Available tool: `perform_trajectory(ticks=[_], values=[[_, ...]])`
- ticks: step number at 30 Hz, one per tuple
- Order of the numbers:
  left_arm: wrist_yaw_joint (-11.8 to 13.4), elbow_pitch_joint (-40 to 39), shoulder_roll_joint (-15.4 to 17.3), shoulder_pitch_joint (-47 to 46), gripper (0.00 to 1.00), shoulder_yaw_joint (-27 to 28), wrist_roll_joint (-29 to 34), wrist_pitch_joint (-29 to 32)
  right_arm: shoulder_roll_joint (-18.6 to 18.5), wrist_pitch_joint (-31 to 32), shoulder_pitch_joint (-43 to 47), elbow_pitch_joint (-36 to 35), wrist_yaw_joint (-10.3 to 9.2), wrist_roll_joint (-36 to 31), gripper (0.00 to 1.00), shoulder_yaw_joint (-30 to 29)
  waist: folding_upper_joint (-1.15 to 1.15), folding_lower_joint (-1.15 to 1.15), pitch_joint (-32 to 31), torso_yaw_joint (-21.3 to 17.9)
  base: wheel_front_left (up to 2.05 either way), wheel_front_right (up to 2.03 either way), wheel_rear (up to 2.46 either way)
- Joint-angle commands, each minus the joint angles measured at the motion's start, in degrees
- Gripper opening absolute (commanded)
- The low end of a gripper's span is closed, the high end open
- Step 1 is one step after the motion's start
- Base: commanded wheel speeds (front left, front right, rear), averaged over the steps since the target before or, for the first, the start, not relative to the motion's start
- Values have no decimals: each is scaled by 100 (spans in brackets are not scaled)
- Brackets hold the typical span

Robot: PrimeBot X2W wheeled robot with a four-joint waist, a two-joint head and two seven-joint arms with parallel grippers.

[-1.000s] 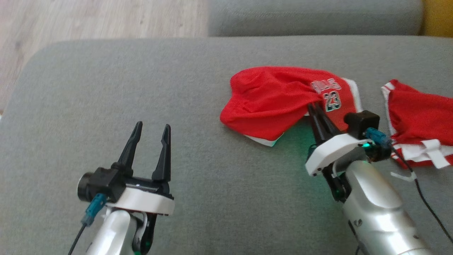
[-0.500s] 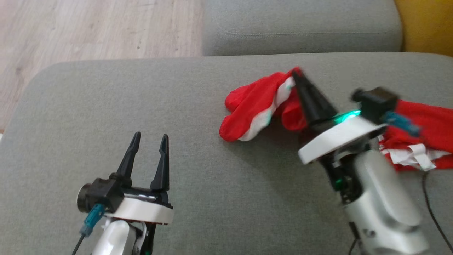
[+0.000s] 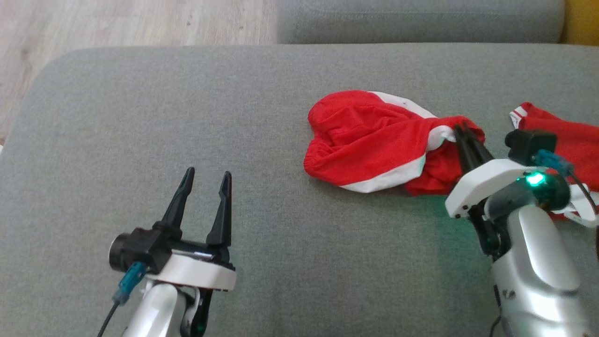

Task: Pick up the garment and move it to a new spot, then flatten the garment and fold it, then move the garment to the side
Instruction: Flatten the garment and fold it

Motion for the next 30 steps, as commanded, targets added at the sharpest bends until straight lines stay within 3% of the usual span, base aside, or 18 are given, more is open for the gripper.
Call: perform_trajectory(ticks=[1,2,5,10,20,30], values=[[-34,-141,13,-300,100,137,60,-56,39,-109,-409,12,39,-248,66,25,0,0,50,16,0,0,0],[-44,-124,5,-315,100,128,66,-56,40,-161,-479,245,39,-446,100,-32,0,0,61,18,0,0,0],[-58,-96,-12,-330,100,141,80,-56,44,-435,-609,698,39,-823,100,-93,0,0,63,-8,0,0,0],[-61,-119,-22,-261,100,254,95,-56,54,-1046,-448,787,39,-737,100,136,0,0,-29,-200,0,0,0],[-105,-276,-53,-17,100,458,137,-56,56,-1943,979,-445,39,-450,100,374,0,0,-328,-814,0,0,0],[-173,-320,-121,136,100,512,182,-56,56,-2075,1796,-942,39,-327,100,126,0,0,-374,-957,0,0,0]])
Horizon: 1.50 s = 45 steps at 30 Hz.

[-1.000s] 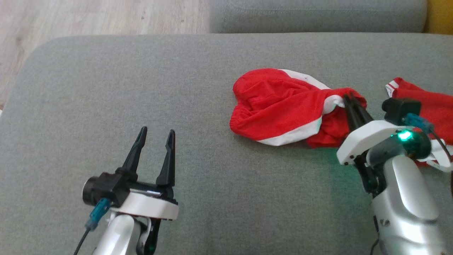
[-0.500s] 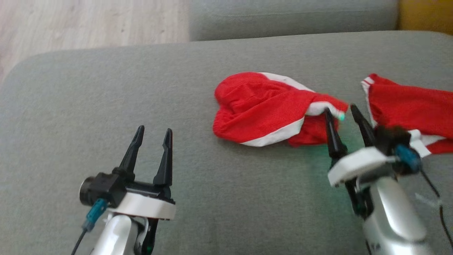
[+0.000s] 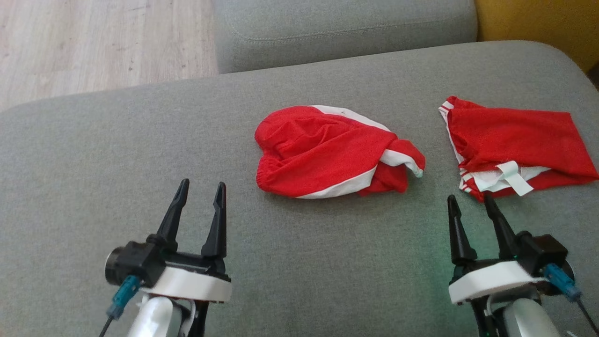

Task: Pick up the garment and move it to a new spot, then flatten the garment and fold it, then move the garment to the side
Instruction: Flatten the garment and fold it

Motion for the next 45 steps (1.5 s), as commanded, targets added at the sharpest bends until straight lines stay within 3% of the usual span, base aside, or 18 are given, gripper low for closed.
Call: perform_trajectory(ticks=[1,11,20,29,37,38,39,45], values=[[-29,-209,-11,-143,100,234,82,-55,-6,-82,-190,-259,39,46,100,98,0,1,28,3,0,0,0],[-92,-204,-51,-282,100,151,128,-55,-6,-17,-489,-246,39,56,100,188,0,1,218,197,0,0,0],[-123,-119,-77,-398,100,89,138,-55,-6,402,-1122,713,39,-444,100,-166,0,1,404,458,0,0,0],[-143,-96,-89,-502,100,92,141,-55,-6,331,-1597,1420,39,-1139,100,-227,0,1,541,592,0,0,0],[-154,-57,-99,-542,100,61,128,-55,-6,229,-1880,1842,39,-1261,100,-275,0,1,638,665,0,0,0],[-155,-44,-101,-550,100,56,120,-55,-6,214,-1915,1887,39,-1267,42,-279,0,1,651,670,0,0,0],[-156,-33,-101,-559,100,53,114,-55,-6,195,-1948,1929,39,-1281,0,-281,0,1,661,672,0,0,0],[-163,30,-104,-596,100,53,104,-55,-6,99,-2055,2074,39,-1515,0,-482,0,1,656,616,0,0,0]])
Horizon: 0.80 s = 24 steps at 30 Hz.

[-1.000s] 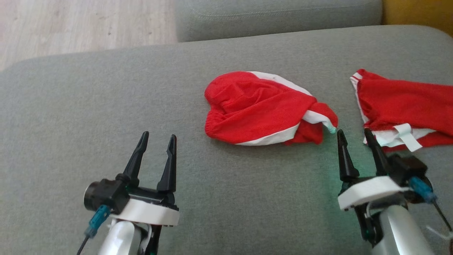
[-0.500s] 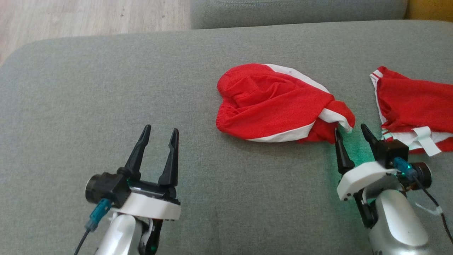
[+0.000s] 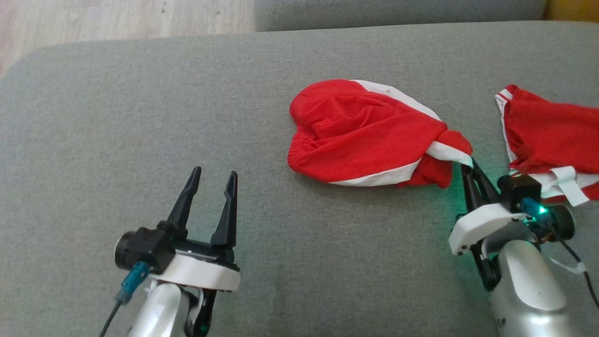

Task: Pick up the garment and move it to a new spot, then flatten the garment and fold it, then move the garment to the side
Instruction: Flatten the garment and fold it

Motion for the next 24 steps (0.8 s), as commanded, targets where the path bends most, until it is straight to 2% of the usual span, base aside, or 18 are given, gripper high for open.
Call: perform_trajectory(ticks=[1,6,13,19,24], values=[[-18,-154,3,-289,100,136,17,-56,-12,-83,-187,-131,39,-53,0,64,0,0,-13,-30,0,0,0],[-25,-113,4,-290,100,88,2,-56,-12,-23,-63,-230,39,-170,0,-335,0,0,-63,-202,0,0,0],[-34,-59,63,-370,100,-155,68,-56,-12,435,339,-817,39,-291,0,-723,0,0,-33,-529,0,0,0],[-39,463,344,-688,100,-941,191,64,-12,858,557,-1234,39,-153,0,-646,0,0,64,-772,0,0,0],[-39,1211,564,-1200,100,-1512,175,418,-12,1018,567,-1454,39,7,0,-453,0,0,182,-946,0,0,0]])
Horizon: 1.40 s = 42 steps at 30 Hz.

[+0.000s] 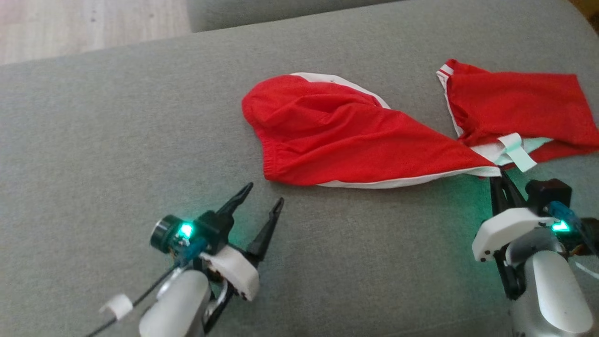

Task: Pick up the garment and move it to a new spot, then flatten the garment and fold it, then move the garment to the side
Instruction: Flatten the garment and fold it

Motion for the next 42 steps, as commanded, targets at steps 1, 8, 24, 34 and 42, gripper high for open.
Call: perform_trajectory(ticks=[1,8,24,34,42], values=[[10,-25,111,-342,100,131,22,44,-18,3,-99,-221,39,49,0,175,0,0,69,-76,0,0,0],[10,878,71,-1045,100,-256,-165,233,-18,85,-220,-442,39,184,0,376,0,0,304,-263,0,0,0],[9,1508,68,-1777,100,-1321,-1237,-234,-18,145,-269,-576,39,202,0,517,0,0,409,-339,0,0,0],[9,1494,255,-1896,0,-1807,-1657,-430,-18,128,-226,-634,39,146,0,532,0,0,224,-266,0,0,0],[9,1236,569,-1797,0,-1834,-1677,-492,-18,5,-197,-784,39,66,0,637,0,0,-140,-61,0,0,0]])
